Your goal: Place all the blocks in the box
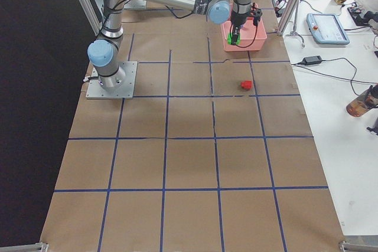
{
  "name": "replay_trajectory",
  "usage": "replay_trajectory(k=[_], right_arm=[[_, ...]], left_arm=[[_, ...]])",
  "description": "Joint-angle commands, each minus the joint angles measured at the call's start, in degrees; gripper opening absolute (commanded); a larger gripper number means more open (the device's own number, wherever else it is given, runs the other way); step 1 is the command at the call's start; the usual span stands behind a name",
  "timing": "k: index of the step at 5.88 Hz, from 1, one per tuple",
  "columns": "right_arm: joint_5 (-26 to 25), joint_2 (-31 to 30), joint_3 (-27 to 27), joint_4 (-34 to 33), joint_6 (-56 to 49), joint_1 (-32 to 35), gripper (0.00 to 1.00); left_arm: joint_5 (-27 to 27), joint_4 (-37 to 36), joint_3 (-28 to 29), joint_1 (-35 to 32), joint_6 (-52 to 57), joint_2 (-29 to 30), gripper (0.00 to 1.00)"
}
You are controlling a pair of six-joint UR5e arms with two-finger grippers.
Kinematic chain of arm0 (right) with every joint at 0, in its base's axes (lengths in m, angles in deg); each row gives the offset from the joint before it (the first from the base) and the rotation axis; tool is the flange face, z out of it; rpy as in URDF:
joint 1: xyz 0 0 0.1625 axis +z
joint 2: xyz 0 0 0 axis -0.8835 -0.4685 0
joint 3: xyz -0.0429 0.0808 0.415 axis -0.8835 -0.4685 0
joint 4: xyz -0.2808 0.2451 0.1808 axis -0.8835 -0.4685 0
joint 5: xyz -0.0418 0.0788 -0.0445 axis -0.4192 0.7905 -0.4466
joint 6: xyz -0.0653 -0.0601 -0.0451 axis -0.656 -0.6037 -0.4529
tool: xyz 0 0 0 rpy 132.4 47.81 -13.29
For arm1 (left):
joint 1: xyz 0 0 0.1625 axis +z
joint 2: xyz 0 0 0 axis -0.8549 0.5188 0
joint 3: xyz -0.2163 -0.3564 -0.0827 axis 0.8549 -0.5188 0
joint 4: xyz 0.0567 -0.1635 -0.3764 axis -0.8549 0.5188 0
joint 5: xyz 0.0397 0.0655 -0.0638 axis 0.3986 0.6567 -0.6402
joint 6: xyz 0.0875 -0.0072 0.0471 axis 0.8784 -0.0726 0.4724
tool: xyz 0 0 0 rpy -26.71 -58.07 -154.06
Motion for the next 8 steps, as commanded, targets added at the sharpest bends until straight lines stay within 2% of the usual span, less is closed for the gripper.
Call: replay_trajectory(k=[1,2,3,4,5,6,8], right_arm=[[2.7,8.4,-0.3,-10.5,5.3,6.4,0.39],[2.8,12.6,-0.3,-17.1,4.9,6.4,0.39],[2.8,12.8,-1.4,-17.9,4.6,6.3,0.39],[2.7,12.8,-3.4,-17.8,5.0,6.3,0.6],[2.6,12.1,-3.7,-17.1,5.5,5.6,0.99],[2.6,9.8,-3.7,-15.2,5.5,4.8,1.0],[2.8,4.8,-3.6,-8.1,4.4,0.3,1.0]], left_arm=[[-3.0,4.4,1.8,-1.1,-1.4,-2.4,0.0],[-7.6,6.7,2.0,-3.5,-5.2,-5.2,0.0],[-8.1,7.3,3.1,-9.2,-14.1,-7.4,0.0],[-8.2,7.3,6.7,-16.1,-27.9,-7.4,0.0],[-8.3,7.1,9.5,-22.8,-37.1,-6.4,0.0],[-8.6,6.2,10.5,-27.2,-43.7,-6.0,0.0],[-15.5,-0.6,9.4,-34.4,-49.7,-4.1,0.0]])
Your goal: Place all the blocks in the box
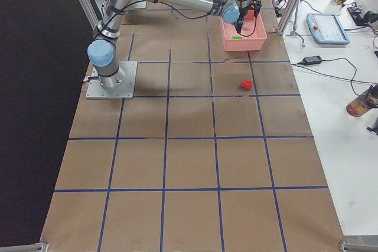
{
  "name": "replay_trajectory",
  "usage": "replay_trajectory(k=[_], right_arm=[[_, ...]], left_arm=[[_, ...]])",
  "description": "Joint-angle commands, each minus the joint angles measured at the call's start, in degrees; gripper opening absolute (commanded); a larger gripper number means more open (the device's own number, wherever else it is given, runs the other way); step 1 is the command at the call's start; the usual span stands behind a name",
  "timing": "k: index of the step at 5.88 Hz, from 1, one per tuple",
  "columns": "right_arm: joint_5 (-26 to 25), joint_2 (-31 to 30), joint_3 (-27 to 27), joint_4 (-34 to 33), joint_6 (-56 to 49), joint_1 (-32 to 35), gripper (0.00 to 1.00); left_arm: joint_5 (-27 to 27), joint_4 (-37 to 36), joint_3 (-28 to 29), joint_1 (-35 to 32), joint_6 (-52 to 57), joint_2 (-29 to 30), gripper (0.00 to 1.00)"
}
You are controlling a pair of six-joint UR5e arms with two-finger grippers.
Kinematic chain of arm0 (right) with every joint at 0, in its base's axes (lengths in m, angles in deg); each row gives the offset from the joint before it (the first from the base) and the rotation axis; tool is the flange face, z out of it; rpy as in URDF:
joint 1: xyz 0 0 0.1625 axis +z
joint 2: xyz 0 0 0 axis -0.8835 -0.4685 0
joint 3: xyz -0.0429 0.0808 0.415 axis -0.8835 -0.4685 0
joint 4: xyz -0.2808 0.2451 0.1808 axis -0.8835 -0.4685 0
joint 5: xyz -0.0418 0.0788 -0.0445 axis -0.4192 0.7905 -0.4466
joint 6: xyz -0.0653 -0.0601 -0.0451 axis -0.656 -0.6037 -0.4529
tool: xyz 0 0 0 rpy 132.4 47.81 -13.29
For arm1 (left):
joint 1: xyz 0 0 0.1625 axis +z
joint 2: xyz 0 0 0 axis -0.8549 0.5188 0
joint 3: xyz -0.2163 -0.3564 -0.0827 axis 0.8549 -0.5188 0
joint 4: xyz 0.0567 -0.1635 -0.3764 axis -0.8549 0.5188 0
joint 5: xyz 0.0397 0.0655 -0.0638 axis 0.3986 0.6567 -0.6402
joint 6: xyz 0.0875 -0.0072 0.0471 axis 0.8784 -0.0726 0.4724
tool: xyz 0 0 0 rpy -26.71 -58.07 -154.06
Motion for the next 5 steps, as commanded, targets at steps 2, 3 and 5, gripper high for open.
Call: replay_trajectory(k=[2,3,5], right_arm=[[-0.4,-2.5,0.5,3.1,-16.3,-11.7,1.0],[-0.4,-1.4,0.5,2.4,-22.6,-16.1,1.0],[-0.4,5.9,0.0,2.3,-24.3,-20.7,1.0]], left_arm=[[-3.6,-4.1,-0.8,-5.4,-2.9,3.7,0.99],[-2.3,-2.2,-0.8,-6.5,-3.1,2.5,1.0],[3.0,12.1,-0.7,-7.8,-3.3,-5.1,1.0]])
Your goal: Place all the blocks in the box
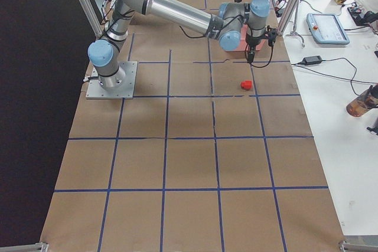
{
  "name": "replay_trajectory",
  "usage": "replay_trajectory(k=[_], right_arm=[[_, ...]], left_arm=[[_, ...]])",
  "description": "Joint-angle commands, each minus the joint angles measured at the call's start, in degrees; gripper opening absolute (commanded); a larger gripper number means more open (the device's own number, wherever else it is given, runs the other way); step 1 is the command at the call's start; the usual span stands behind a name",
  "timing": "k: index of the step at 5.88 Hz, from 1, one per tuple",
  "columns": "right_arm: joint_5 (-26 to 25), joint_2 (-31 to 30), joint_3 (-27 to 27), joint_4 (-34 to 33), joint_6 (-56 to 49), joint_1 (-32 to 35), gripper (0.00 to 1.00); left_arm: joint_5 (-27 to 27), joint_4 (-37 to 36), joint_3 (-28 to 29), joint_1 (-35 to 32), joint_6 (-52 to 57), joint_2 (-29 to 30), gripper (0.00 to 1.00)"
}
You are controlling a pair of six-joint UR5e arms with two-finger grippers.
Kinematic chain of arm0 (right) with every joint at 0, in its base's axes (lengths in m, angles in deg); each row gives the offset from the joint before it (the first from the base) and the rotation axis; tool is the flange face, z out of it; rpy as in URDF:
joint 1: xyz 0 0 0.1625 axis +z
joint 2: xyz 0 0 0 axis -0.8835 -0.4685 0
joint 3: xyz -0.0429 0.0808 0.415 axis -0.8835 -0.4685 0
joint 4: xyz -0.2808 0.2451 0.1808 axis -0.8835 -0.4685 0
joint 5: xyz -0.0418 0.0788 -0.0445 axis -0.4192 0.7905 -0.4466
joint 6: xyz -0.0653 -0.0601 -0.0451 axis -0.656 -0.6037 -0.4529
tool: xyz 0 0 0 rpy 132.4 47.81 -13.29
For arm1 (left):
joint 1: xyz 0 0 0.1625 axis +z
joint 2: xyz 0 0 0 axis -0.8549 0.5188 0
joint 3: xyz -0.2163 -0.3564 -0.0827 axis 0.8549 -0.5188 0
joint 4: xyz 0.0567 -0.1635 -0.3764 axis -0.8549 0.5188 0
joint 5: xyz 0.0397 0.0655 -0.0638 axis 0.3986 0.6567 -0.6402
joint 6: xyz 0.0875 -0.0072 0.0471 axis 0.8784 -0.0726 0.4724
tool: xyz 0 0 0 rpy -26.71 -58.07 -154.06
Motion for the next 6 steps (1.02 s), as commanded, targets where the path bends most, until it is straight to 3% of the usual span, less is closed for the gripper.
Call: replay_trajectory(k=[1,3,4,5,6], right_arm=[[-0.2,6.6,-0.1,-0.1,-2.9,-2.3,1.0],[-3.8,8.9,0.4,-0.1,-2.8,-2.3,0.99],[-4.4,9.4,0.2,-0.2,-2.7,-2.3,0.88],[-4.3,10.0,-0.1,-0.1,-2.9,-2.3,0.58],[-4.3,9.8,-0.3,-0.1,-2.8,-2.3,0.38]], left_arm=[[4.4,14.4,-0.4,-0.4,0.6,-9.0,1.0],[7.3,27.3,-1.1,0.1,1.5,-17.3,1.0],[8.5,31.1,-2.9,0.7,3.6,-21.8,1.0],[8.3,31.7,-7.0,2.6,3.8,-26.0,1.0],[8.2,31.8,-11.2,4.3,3.8,-29.4,1.0]])
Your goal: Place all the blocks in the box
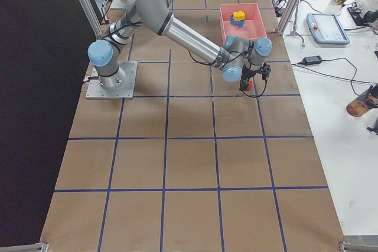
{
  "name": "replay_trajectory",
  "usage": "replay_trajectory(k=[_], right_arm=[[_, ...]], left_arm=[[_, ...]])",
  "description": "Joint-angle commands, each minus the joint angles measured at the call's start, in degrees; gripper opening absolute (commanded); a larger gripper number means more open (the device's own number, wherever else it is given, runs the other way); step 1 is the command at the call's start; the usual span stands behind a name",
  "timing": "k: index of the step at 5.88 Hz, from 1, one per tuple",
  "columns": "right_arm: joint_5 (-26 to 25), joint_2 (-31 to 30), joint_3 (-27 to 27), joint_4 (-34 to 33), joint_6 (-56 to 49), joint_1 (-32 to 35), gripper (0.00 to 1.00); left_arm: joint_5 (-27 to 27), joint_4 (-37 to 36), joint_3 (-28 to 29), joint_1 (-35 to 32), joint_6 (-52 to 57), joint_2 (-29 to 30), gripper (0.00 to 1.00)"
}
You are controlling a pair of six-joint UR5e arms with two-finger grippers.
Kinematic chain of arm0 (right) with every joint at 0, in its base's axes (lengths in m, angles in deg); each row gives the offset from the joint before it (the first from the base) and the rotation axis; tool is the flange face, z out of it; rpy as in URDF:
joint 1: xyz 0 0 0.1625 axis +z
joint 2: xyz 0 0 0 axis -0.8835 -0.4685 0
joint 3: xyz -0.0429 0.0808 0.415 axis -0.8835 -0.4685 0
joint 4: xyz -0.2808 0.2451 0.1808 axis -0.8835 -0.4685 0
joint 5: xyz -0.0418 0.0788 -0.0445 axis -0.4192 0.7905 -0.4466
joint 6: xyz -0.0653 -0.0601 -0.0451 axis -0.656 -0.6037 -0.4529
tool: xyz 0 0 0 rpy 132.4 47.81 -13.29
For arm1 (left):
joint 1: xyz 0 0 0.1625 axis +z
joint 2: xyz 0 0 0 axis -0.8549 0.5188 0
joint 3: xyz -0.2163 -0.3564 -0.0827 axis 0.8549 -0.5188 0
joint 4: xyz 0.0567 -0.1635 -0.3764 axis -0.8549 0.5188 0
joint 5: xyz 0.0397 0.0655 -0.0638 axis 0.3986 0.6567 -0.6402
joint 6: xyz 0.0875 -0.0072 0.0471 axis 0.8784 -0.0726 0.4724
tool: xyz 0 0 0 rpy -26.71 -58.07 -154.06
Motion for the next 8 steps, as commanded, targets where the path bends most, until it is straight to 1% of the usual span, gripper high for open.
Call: replay_trajectory(k=[1,2,3,4,5,6,7,8], right_arm=[[-0.1,-0.2,-0.4,-0.3,-0.1,0.0,0.25],[-0.2,-0.2,-2.8,0.2,-0.3,0.0,0.18],[-0.1,-0.4,-5.3,1.0,-0.4,0.0,0.17],[-0.1,-0.8,-7.6,2.4,-0.5,0.1,0.17],[-0.1,-2.8,-10.9,5.9,-0.5,0.9,0.17],[0.5,-5.0,-14.1,11.6,-0.4,2.9,0.17],[0.0,-5.9,-16.6,15.1,0.6,7.8,0.18],[0.0,-6.1,-17.8,14.9,2.5,14.1,0.19]], left_arm=[[0.2,0.8,-5.3,2.2,3.1,-5.8,1.0],[0.1,1.4,-5.3,5.6,9.2,-7.2,1.0],[-0.7,1.4,-4.9,8.7,9.9,-7.2,1.0],[-0.7,1.4,-4.9,8.6,10.0,-7.3,1.0],[-0.7,1.4,-4.9,8.6,10.0,-7.3,1.0],[-0.7,1.4,-4.6,8.6,10.0,-7.2,1.0],[-0.7,1.4,-3.3,8.7,10.2,-6.1,1.0],[-0.7,1.1,-3.0,8.8,10.4,-5.9,1.0]])
